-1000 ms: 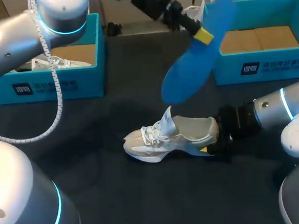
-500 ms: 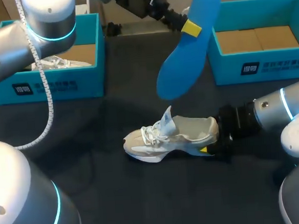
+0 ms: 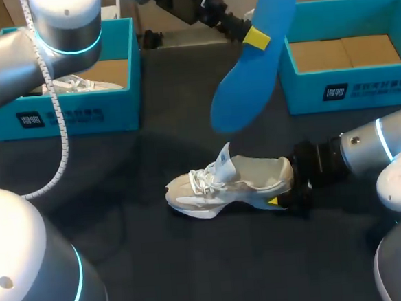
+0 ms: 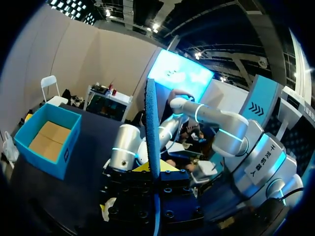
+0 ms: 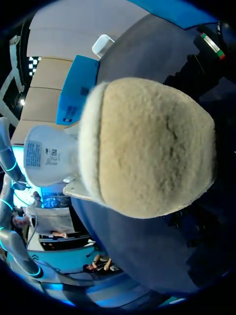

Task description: Take the shoe out of the shoebox, open the shoe tongue, remove and reinsert the insole, then place the shoe into the shoebox

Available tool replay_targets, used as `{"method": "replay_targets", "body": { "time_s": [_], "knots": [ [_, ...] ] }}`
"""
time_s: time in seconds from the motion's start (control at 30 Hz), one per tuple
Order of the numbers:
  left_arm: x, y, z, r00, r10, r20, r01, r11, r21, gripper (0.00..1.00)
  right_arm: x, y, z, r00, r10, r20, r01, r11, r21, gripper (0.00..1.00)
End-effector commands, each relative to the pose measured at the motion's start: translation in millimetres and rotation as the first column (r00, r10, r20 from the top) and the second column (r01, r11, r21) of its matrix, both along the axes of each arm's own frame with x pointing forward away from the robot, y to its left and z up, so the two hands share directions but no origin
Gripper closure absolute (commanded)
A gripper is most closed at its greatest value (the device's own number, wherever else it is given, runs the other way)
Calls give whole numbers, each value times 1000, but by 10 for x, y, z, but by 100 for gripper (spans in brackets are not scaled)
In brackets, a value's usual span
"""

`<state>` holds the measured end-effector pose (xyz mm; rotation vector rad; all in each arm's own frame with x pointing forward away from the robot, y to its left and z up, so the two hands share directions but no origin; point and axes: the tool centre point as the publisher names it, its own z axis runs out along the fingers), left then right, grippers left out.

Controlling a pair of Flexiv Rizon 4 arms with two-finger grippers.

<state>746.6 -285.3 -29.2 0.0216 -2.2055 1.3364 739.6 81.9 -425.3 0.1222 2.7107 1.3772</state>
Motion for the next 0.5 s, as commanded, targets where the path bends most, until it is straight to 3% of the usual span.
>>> {"method": "replay_targets", "body": {
  "time_s": [0.03, 0.13, 0.5],
  "knots": [
    [-202, 116, 222, 994, 106, -18, -107, 989, -98, 100, -12, 50, -39, 1000, -2, 0, 2, 1000, -7, 100],
    [-257, 153, 370, 983, 175, -56, -182, 973, -143, 100, -12, 50, -39, 1000, -2, 0, 2, 1000, -7, 100],
    [-482, 294, 607, 936, 323, -140, -339, 934, -116, 100, -12, 50, -39, 1000, -2, 0, 2, 1000, -7, 100]
  ]
}}
